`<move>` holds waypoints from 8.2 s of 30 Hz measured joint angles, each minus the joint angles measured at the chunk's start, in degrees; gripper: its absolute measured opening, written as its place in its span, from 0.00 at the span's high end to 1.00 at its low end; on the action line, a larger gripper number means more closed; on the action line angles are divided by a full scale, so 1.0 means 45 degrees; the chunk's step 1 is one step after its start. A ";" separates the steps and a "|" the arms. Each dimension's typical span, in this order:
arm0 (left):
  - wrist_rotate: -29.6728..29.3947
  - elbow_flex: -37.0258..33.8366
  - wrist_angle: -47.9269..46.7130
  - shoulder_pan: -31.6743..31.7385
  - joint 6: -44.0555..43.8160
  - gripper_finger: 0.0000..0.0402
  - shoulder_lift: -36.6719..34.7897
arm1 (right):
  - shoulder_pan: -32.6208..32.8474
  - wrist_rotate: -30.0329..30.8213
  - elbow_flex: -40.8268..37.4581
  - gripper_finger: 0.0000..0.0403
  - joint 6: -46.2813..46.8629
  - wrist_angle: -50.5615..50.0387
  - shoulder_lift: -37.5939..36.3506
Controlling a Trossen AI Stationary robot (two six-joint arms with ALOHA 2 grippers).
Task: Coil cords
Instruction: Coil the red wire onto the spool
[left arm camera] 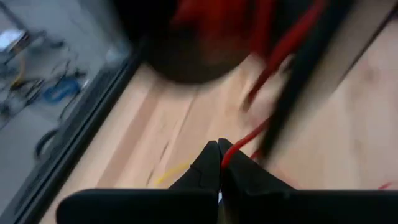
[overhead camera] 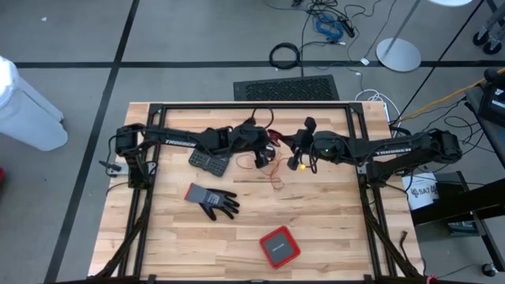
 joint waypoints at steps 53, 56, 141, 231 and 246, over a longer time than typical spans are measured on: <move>-0.2051 0.0010 -0.0403 0.0086 0.1064 1.00 -0.0427 | 0.0024 -0.0619 0.0024 1.00 0.0112 0.0080 -0.0616; -0.2119 0.0010 -0.0326 0.0085 0.1164 1.00 -0.0427 | 0.0024 -0.0615 0.0024 1.00 0.0103 -0.0057 -0.0813; 0.1250 0.0000 0.1274 0.0868 0.1047 0.97 0.0802 | 0.0113 -0.1347 0.0024 1.00 0.0077 -0.2474 -0.4169; -0.1011 0.0000 0.3773 0.0062 0.0708 0.66 0.0729 | 0.0470 -0.0031 0.0019 1.00 0.0559 -0.1115 -0.4051; 0.0113 0.0000 0.3053 0.0125 0.1315 0.80 0.0729 | 0.0461 0.0030 0.0019 1.00 0.0627 -0.2591 -0.4946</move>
